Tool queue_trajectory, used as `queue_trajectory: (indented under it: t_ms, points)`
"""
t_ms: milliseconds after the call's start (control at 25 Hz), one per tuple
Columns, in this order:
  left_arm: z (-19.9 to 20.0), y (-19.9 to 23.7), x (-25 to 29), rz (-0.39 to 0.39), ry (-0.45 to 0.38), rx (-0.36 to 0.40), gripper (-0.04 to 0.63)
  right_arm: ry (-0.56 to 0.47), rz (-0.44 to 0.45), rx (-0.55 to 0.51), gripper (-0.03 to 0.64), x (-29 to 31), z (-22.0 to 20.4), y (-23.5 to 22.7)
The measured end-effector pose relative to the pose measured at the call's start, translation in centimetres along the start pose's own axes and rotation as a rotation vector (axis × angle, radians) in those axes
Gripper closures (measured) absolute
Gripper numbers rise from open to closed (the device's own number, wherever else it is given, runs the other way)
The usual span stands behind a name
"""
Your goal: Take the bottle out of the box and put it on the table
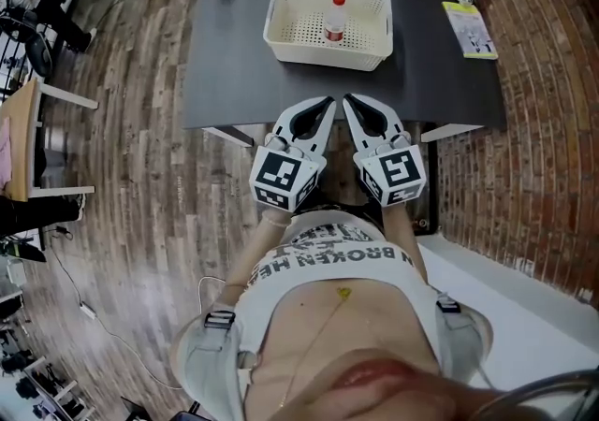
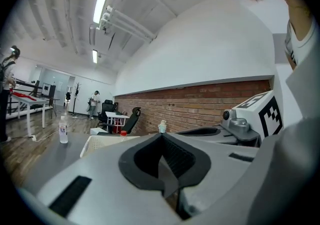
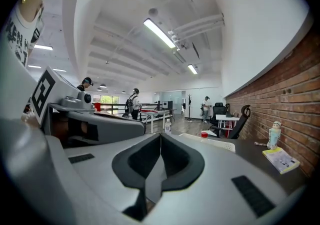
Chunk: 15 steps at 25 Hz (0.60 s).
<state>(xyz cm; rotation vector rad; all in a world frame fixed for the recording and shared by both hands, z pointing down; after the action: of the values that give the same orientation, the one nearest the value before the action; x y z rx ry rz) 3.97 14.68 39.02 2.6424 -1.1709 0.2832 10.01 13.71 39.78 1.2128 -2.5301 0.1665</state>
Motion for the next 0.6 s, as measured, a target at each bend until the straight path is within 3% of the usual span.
queue_trajectory:
  t_ms: [600]
  points:
    - [0.4,3.6,0.0,-0.013,-0.006,0.006,0.597,-0.007,-0.038,0.022,0.607,3.1,1.3,0.2]
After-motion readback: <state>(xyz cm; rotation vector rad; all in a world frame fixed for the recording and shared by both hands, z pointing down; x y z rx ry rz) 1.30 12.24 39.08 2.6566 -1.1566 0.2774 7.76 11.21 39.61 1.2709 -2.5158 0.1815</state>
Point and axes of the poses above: the fingertips, and each gripper's own axes: x forward along the fingers, y to its left, z out of its top, the point moved 3 cm from there along -x, backward along the fingers, and after that the axes turned 10 degrees about y, right-handed, at the moved point
